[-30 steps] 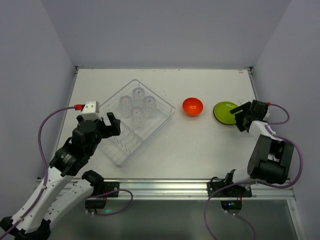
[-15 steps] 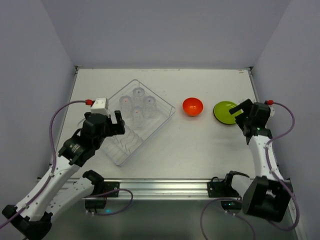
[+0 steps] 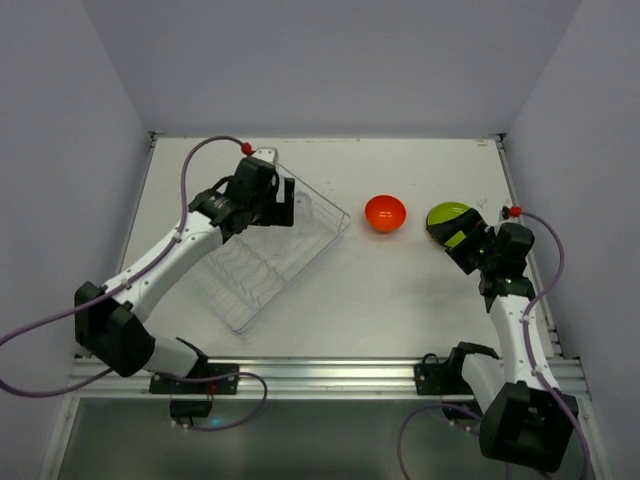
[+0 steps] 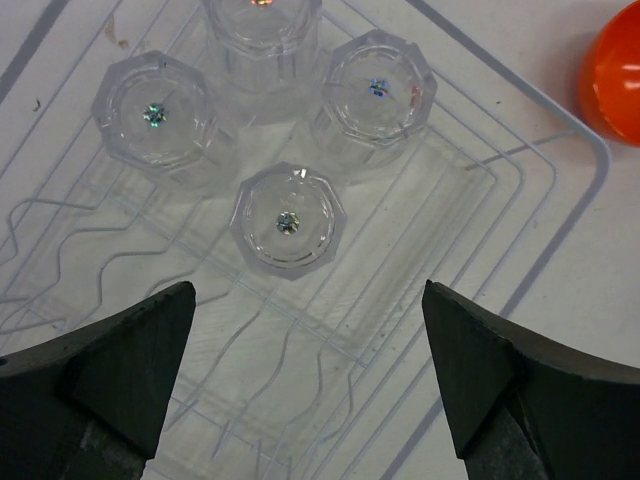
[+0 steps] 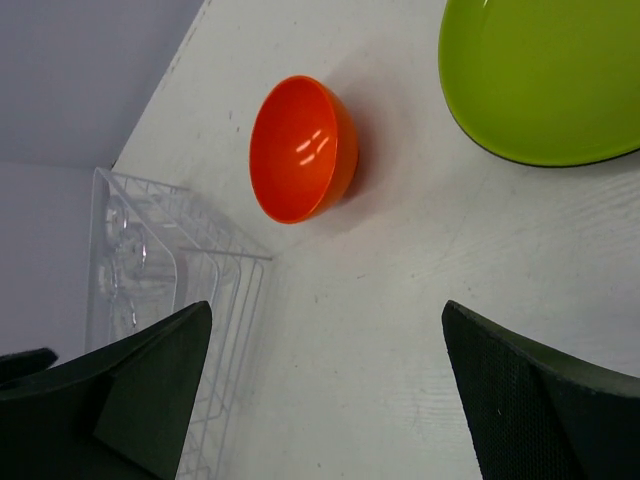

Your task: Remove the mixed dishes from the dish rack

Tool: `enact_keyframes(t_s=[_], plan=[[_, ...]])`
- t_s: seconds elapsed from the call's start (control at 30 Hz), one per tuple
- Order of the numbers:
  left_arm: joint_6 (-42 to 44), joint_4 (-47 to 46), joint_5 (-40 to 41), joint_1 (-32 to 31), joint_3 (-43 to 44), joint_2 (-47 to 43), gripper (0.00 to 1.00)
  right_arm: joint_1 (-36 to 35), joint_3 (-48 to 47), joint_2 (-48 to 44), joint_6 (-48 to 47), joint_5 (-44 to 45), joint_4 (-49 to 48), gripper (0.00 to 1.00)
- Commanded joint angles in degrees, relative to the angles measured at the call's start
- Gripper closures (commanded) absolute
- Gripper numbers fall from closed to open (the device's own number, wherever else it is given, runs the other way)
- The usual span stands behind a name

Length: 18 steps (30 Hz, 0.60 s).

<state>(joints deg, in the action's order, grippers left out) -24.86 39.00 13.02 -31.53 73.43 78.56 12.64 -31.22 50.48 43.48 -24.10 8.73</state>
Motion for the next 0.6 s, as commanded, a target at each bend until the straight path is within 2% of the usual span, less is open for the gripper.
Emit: enact_keyframes(t_s=[0.0, 0.27, 0.57], plan=[[0.96, 4.76, 1.92, 0.15, 3.74, 6.32, 0.00, -0.08, 1.51, -0.82, 0.72, -7.18, -5.38, 0.01], [0.78, 3.72, 0.17, 0.24, 7.70, 17.14, 0.00, -2.18, 2.13, -6.18, -0.86, -11.14, -6.18, 0.01], [0.87, 3.10, 1.66, 2.61, 8.13, 21.81, 0.00, -3.33, 2.92, -7.06, -0.77, -15.28, -8.11, 0.01]])
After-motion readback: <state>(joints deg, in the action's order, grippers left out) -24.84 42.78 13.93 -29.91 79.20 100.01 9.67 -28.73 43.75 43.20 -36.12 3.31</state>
